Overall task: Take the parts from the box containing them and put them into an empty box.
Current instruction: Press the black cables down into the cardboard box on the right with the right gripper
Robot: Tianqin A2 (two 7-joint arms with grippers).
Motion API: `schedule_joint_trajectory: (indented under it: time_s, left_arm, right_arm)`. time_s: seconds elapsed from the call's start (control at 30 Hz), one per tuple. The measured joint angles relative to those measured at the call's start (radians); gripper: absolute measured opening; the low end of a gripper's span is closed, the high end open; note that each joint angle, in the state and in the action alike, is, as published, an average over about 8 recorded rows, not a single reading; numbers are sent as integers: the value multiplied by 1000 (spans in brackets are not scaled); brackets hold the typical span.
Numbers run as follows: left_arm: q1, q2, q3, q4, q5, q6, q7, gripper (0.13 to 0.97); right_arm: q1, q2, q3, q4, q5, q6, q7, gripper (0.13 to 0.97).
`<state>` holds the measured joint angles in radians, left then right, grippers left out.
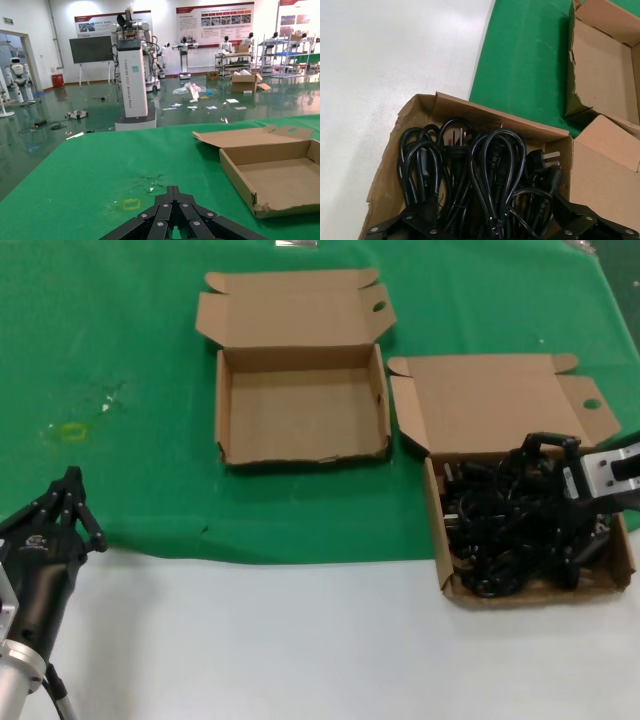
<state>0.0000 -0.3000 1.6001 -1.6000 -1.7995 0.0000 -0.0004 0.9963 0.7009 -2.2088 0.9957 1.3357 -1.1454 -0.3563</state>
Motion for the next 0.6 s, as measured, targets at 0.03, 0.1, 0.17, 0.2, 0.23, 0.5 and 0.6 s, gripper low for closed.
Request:
schedule_joint_trajectory:
  time_s: [0.03,0.1,0.17,0.2,0.23,0.5,0.6]
  left_arm:
    - [0,0,0,0,0,0,0,144]
    - [0,0,0,0,0,0,0,144]
    - [0,0,0,0,0,0,0,144]
    - [0,0,0,0,0,0,0,144]
    - [0,0,0,0,0,0,0,144]
    - [0,0,0,0,0,0,0,144]
    - [0,0,0,0,0,0,0,144]
  right_arm:
    - [0,-2,2,-3,-1,2,-3,868]
    - [0,-6,7,-8,-4,4,-8,832]
    - [2,-10,10,-13,-7,6,-11,797]
    - [3,-11,11,-15,-9,6,-13,779]
    - [4,-13,12,-16,-11,7,-13,761]
    - [8,-19,19,-21,-27,8,-12,584]
    - [5,-19,22,-16,-31,9,-7,531]
